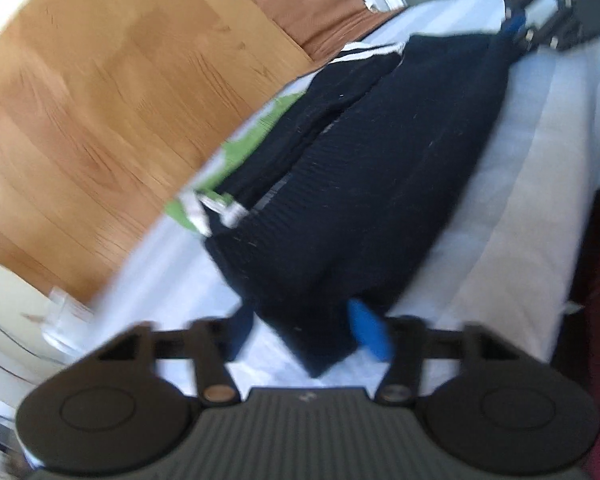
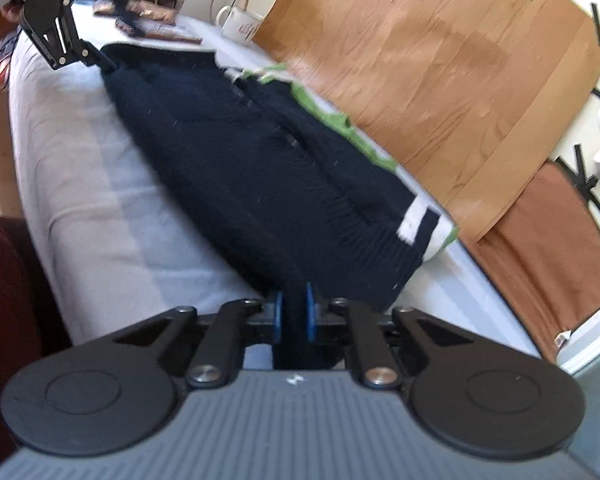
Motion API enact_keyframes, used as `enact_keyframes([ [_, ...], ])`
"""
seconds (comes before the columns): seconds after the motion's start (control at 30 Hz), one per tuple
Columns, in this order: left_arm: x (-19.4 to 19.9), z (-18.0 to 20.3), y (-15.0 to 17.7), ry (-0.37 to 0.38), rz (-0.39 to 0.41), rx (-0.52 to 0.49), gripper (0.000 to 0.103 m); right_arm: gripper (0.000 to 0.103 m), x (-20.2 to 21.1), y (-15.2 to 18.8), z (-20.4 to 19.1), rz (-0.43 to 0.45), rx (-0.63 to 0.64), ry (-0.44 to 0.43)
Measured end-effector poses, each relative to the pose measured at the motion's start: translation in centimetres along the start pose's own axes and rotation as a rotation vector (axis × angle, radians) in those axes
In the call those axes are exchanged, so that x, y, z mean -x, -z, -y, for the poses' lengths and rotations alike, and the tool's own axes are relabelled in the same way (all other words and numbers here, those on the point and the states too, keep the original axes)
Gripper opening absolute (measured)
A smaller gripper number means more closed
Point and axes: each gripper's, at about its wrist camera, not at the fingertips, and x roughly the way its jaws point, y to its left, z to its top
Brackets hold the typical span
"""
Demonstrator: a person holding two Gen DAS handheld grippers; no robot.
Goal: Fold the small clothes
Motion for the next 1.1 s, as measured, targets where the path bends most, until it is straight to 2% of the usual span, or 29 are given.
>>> enact_keyframes([
  [0.1,-0.1,-1.8,-0.1,0.067,0.009,0.093,0.018,0.011,0.2,-0.7,1.6,0.050,-0.051,0.014],
  [0.17,0.2,-3.7,-0.7,0.097,0.039,0.176,0.015,0.011,0.4,-1.8,2.9,0.091,-0.080,0.031],
  [0.33,-0.3,-9.3,-3.7,0.057,0.133,0.361,0.013,0.011,-1.3,-5.3,7.3,0.148,-0.118,0.081],
  [0.4,-1.6,-12.1,-5.7,0.029,0.156,0.436,0.002,0.011,-2.9,-6.9,9.7,0.157,-0.145,0.084],
  [0.43,-2.3,-13.2,-6.6,0.017,0.161,0.461,0.002,0.011,-3.8,-7.5,10.9,0.155,-0.168,0.077],
  [0.53,-6.5,-17.2,-10.4,0.009,0.170,0.564,0.002,0.011,-8.4,-9.4,14.9,0.135,-0.253,0.041],
  [0.6,-10.2,-18.8,-12.7,-0.056,0.139,0.603,0.002,0.011,-12.5,-10.0,16.7,0.099,-0.295,0.059],
  [0.67,-13.5,-19.9,-13.7,-0.084,0.081,0.653,0.003,0.011,-17.2,-9.9,17.9,-0.003,-0.349,0.080],
  [0.7,-14.7,-20.5,-13.8,-0.071,0.058,0.691,0.003,0.011,-19.4,-9.3,18.3,-0.070,-0.384,0.083],
  [0.77,-15.2,-21.0,-13.0,-0.038,0.050,0.744,0.008,0.013,-21.9,-7.9,18.6,-0.159,-0.429,0.076],
  [0.8,-14.8,-21.0,-12.3,-0.031,0.052,0.754,0.023,0.014,-21.8,-7.4,18.7,-0.135,-0.452,0.071],
  [0.83,-14.6,-21.0,-11.7,-0.032,0.052,0.757,0.035,0.021,-21.2,-7.1,19.0,-0.107,-0.484,0.056],
  [0.87,-14.2,-20.9,-11.1,-0.044,0.052,0.765,0.060,0.041,-20.7,-6.8,19.4,-0.088,-0.532,0.042],
  [0.9,-14.1,-21.2,-10.6,-0.052,0.052,0.775,0.069,0.053,-20.2,-6.5,19.9,-0.071,-0.583,0.037],
  [0.93,-14.2,-21.3,-10.2,-0.051,0.047,0.790,0.069,0.063,-20.1,-6.4,20.6,-0.048,-0.631,0.032],
  [1.03,-14.3,-21.5,-9.2,-0.018,0.024,0.874,0.070,0.063,-19.2,-5.8,22.4,0.000,-0.792,0.047],
  [1.1,-14.5,-20.6,-9.4,-0.010,0.041,0.900,0.070,0.063,-18.0,-5.3,22.8,0.053,-0.885,0.052],
])
